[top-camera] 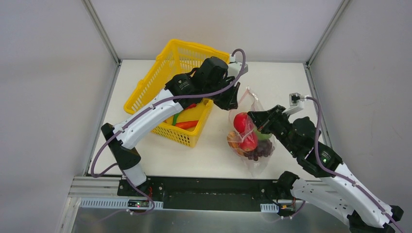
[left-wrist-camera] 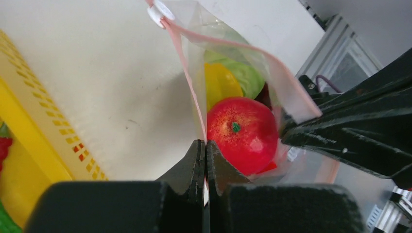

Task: Place the food in the zip-top bag and seal the zipper
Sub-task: Adjust the zipper food storage bag at the center of the board.

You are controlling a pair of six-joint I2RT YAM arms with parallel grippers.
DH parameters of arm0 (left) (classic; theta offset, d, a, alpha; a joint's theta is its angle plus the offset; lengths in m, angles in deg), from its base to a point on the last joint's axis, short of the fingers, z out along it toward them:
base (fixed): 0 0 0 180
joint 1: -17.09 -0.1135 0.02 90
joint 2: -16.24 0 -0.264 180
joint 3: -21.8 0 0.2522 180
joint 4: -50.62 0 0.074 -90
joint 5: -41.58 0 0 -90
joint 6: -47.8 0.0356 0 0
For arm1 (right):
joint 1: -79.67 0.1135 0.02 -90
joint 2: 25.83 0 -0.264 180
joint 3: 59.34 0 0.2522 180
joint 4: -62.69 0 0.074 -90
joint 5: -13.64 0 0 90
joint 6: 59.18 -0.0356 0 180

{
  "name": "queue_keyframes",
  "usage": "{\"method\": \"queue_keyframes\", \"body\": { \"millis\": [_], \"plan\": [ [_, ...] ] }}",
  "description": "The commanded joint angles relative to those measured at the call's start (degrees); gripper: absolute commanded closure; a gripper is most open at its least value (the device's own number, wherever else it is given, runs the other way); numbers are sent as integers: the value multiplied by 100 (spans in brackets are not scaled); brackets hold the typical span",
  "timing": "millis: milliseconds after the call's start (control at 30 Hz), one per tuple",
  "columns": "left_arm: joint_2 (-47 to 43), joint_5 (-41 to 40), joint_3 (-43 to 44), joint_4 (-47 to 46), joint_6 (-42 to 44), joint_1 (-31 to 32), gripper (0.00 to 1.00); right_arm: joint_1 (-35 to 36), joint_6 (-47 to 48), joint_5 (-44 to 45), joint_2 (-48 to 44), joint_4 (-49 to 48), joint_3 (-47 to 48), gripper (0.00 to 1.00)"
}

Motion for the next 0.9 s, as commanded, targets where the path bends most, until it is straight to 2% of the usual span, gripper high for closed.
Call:
{"method": "queue_keyframes", "body": {
  "millis": [0, 133, 267, 367, 433, 533, 633, 667, 733, 767, 867],
  "plan": [
    [-630, -612, -452, -277, 172, -43, 100, 14, -431, 528, 119, -347, 220, 100],
    [-726, -614, -704, -382, 65, -146, 100, 11, -625, 496, 15, -653, -46, 100],
    [-856, 170, -672, -759, -174, -140, 100, 18, -729, 694, -252, -994, -317, 100],
    [-774, -317, -560, -555, -37, -160, 100, 11, -696, 770, -389, -1195, -462, 100],
    [-603, -219, -340, -375, -85, -222, 100, 14, -573, 547, -413, -1309, -450, 100],
    [-621, 239, -339, -840, -288, -221, 100, 15, -514, 419, -476, -1521, -468, 100],
    [-680, -97, -458, -991, -351, -219, 100, 16, -718, 804, -441, -1420, -459, 100],
    [-694, -191, -531, -999, -396, -223, 86, 12, -811, 897, -408, -1382, -462, 100],
    [-751, -217, -781, -1059, -481, -226, 65, 14, -985, 1025, -372, -1423, -533, 100],
    [-804, -306, -912, -1070, -539, -224, 50, 11, -1044, 1058, -359, -1484, -591, 100],
    [-1134, -730, -1381, -1044, -568, -226, 30, 16, -1134, 1205, -312, -1532, -672, 100]
  ]
}}
